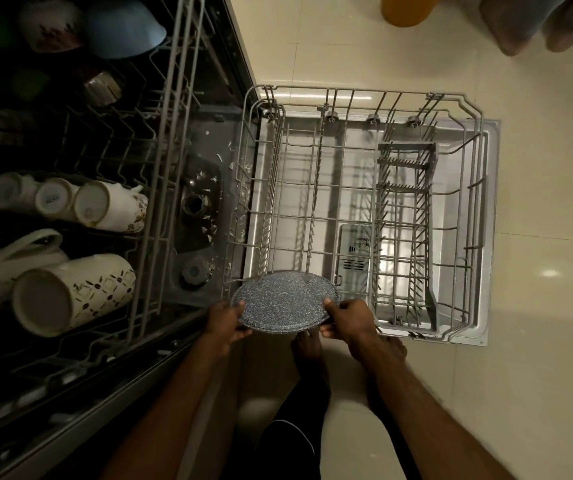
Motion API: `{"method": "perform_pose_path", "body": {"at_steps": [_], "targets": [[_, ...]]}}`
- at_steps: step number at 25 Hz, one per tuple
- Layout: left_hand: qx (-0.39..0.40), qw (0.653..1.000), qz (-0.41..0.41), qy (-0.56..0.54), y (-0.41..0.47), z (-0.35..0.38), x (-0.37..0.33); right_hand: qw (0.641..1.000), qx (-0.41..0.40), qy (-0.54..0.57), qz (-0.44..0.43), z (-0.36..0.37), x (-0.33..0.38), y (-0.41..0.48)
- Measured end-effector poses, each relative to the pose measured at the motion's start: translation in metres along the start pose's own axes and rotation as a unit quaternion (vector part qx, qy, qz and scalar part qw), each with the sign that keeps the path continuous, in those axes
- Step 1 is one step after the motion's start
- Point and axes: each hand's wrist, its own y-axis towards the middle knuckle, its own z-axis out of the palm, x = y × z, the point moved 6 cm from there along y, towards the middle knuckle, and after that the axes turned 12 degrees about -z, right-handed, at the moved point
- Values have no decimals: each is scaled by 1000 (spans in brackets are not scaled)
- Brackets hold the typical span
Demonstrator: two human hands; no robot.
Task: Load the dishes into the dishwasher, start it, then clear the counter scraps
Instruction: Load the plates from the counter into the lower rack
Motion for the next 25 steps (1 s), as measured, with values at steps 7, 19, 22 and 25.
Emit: {"method": "perform_pose_path", "body": {"at_steps": [7,19,22,25], "targets": [[-8,1000,-6,-10,-19,-3,9,1000,-21,5,17,-7,-3,-11],[-236,884,230,331,-173,-7,-19,993,36,-115,-9,-55,71,-129],[-232,892,237,308,-238,-14,1,985,90,-146,-34,-65,101,-171],[-207,914,236,256,-321,-26,25,972,143,-170,-73,-73,139,-231]]}}
